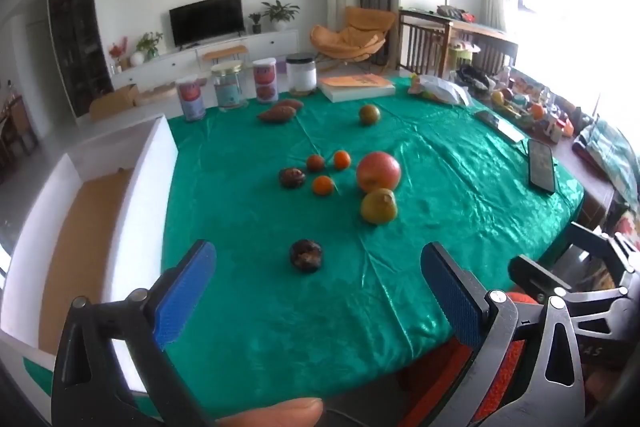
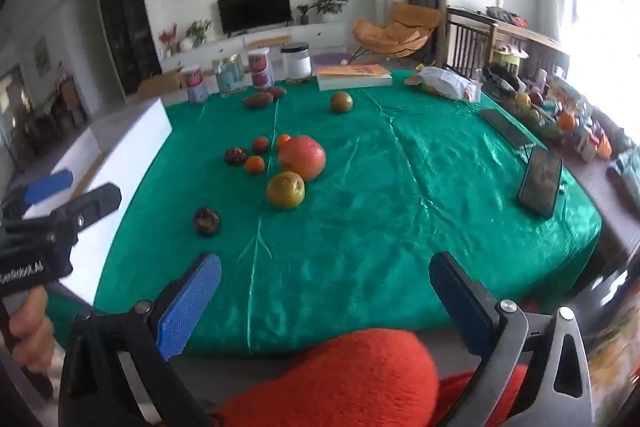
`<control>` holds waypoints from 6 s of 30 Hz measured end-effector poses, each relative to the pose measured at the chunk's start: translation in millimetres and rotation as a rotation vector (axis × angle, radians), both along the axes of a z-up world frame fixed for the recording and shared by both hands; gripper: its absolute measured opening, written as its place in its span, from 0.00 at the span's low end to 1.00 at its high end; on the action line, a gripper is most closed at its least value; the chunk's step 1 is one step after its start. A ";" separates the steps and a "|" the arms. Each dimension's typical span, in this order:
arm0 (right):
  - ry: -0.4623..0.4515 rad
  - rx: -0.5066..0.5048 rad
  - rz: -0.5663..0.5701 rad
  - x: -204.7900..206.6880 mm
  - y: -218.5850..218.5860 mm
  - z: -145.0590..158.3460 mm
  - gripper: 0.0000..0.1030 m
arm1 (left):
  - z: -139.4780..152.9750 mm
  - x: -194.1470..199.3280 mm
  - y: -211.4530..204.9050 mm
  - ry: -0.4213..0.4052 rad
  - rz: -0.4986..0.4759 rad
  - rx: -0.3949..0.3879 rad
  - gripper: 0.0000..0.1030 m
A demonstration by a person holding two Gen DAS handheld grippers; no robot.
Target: Organize fruits
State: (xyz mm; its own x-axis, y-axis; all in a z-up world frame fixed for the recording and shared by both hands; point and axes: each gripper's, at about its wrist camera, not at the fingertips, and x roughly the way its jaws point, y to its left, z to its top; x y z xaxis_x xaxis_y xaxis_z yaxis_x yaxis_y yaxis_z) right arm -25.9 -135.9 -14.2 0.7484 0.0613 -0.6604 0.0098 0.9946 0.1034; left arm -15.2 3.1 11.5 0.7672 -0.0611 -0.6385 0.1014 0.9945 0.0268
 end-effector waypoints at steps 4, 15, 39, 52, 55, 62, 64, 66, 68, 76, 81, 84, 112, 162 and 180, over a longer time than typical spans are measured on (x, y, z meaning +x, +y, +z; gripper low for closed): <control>-0.013 -0.005 -0.013 -1.0 -0.6 -23.6 1.00 | -5.6 -12.9 -4.3 -0.035 0.005 0.012 1.00; -0.070 -0.041 -0.014 1.0 2.2 -31.9 1.00 | -36.0 -11.5 11.4 0.034 0.046 -0.059 1.00; -0.046 -0.102 0.007 2.0 9.0 -41.9 1.00 | -68.0 4.7 20.7 0.110 0.096 -0.030 1.00; -0.037 -0.101 0.007 4.0 7.4 -43.8 1.00 | -74.6 9.3 20.3 0.125 0.097 -0.032 1.00; -0.037 -0.101 0.005 4.4 7.2 -44.0 1.00 | -74.4 9.2 20.4 0.123 0.097 -0.032 1.00; -0.041 -0.109 0.007 3.7 7.4 -43.9 1.00 | -73.3 9.4 21.6 0.116 0.098 -0.039 1.00; -0.041 -0.109 0.006 3.8 7.7 -43.8 1.00 | -72.9 9.1 21.8 0.115 0.097 -0.041 1.00; -0.042 -0.110 0.006 3.7 8.2 -43.5 1.00 | -72.7 8.8 21.5 0.113 0.095 -0.042 1.00; -0.043 -0.110 0.006 3.5 8.2 -43.5 1.00 | -72.5 8.9 21.1 0.115 0.093 -0.042 1.00; -0.043 -0.109 0.005 3.0 8.4 -43.7 1.00 | -74.0 9.0 20.0 0.123 0.090 -0.040 1.00; -0.043 -0.110 0.004 3.0 8.6 -43.7 1.00 | -74.0 9.1 20.0 0.122 0.089 -0.040 1.00; -0.044 -0.111 0.004 2.9 8.7 -43.6 1.00 | -73.7 9.2 20.0 0.122 0.088 -0.041 1.00; -0.045 -0.114 0.002 3.3 9.3 -43.5 1.00 | -75.6 11.0 20.5 0.131 0.087 -0.050 1.00; -0.025 -0.117 0.006 5.4 8.7 -50.6 1.00 | -160.8 79.8 28.8 0.331 0.077 -0.007 1.00; -0.012 -0.099 0.018 8.1 8.6 -52.6 1.00 | -136.5 87.9 36.9 0.300 -0.083 -0.172 0.99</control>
State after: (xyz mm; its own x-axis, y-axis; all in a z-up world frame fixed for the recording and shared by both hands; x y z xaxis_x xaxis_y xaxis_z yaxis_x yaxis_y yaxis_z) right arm -17.7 -127.4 -66.8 0.7558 0.0091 -0.6548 -0.0085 1.0000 0.0041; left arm 72.7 40.1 -125.0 0.5347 -0.2412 -0.8099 0.1599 0.9700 -0.1834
